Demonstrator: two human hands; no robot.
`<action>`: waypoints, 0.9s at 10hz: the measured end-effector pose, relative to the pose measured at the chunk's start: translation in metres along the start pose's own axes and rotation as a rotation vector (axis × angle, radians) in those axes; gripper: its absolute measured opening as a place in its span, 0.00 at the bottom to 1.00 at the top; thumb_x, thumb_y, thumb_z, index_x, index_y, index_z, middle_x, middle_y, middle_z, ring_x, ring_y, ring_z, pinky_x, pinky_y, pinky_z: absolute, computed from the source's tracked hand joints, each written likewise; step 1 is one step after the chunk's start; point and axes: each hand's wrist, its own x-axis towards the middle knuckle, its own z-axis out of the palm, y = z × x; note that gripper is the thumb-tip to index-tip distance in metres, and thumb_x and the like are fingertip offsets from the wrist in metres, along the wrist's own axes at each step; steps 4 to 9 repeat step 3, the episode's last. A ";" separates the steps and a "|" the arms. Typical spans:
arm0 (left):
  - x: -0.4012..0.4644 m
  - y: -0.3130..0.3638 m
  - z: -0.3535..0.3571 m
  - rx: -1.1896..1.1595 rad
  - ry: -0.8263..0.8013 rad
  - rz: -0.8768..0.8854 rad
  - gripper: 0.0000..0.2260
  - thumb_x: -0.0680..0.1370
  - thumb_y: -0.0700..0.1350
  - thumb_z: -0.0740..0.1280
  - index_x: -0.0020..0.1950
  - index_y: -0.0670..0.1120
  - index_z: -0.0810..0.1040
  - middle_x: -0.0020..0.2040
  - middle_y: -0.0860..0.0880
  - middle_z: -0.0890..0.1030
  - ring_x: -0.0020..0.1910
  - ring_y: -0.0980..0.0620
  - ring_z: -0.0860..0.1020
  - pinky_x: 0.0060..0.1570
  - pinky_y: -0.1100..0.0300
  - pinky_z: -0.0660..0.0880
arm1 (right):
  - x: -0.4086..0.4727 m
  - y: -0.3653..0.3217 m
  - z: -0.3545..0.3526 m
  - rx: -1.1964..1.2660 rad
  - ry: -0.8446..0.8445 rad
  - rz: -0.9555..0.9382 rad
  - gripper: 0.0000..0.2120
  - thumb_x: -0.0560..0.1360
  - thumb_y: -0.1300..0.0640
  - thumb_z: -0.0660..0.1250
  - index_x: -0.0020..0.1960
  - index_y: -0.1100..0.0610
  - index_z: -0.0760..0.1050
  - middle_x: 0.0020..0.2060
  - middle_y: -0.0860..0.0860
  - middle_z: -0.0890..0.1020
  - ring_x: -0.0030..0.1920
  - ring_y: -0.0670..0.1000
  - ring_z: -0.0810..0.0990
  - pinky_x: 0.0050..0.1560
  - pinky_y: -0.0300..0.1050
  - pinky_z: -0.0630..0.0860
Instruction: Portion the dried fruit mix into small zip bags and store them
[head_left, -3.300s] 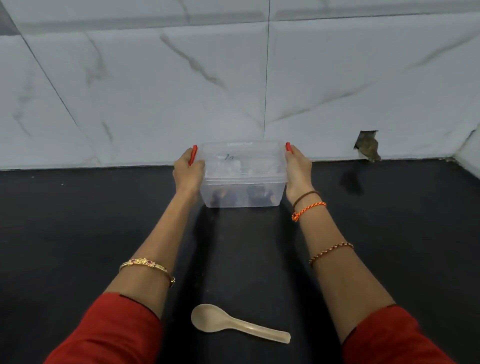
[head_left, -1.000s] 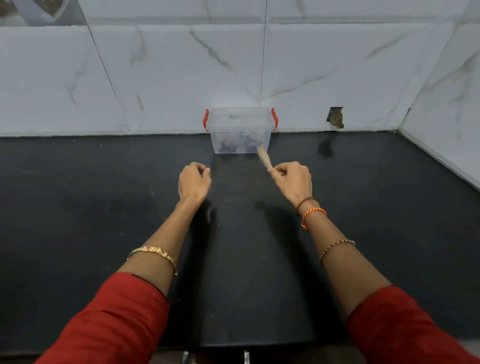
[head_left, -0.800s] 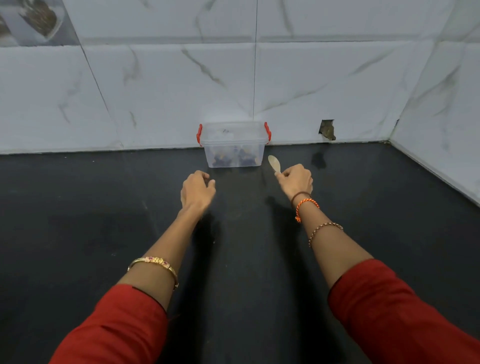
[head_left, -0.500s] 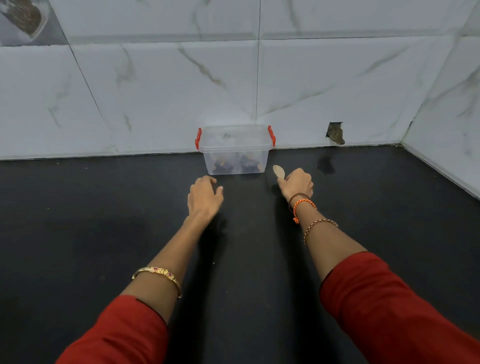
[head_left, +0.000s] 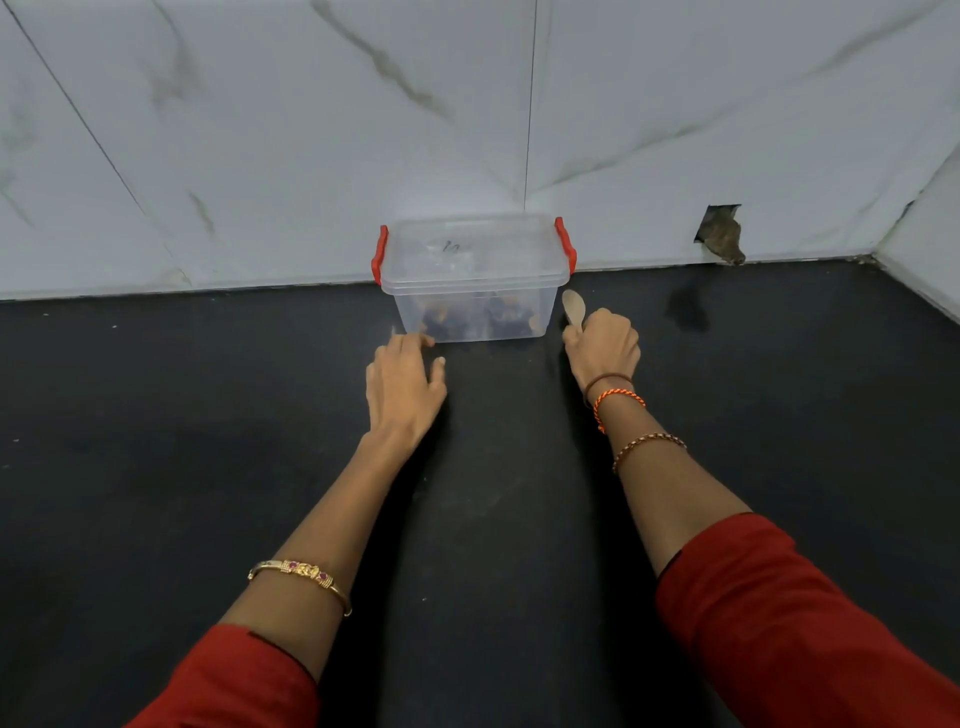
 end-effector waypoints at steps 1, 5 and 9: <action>-0.002 0.000 0.001 -0.007 -0.012 -0.010 0.13 0.78 0.44 0.62 0.61 0.41 0.73 0.60 0.43 0.76 0.59 0.43 0.73 0.60 0.50 0.68 | -0.001 0.000 -0.001 -0.001 -0.008 -0.003 0.16 0.76 0.54 0.64 0.55 0.67 0.74 0.54 0.63 0.78 0.55 0.62 0.76 0.51 0.54 0.74; -0.009 0.005 -0.006 -0.028 -0.010 -0.014 0.13 0.78 0.44 0.62 0.61 0.41 0.73 0.60 0.43 0.76 0.60 0.44 0.73 0.61 0.50 0.69 | -0.007 0.002 -0.013 0.165 -0.052 0.085 0.16 0.74 0.54 0.66 0.53 0.66 0.75 0.53 0.63 0.79 0.55 0.63 0.77 0.48 0.50 0.74; -0.009 0.005 -0.006 -0.028 -0.010 -0.014 0.13 0.78 0.44 0.62 0.61 0.41 0.73 0.60 0.43 0.76 0.60 0.44 0.73 0.61 0.50 0.69 | -0.007 0.002 -0.013 0.165 -0.052 0.085 0.16 0.74 0.54 0.66 0.53 0.66 0.75 0.53 0.63 0.79 0.55 0.63 0.77 0.48 0.50 0.74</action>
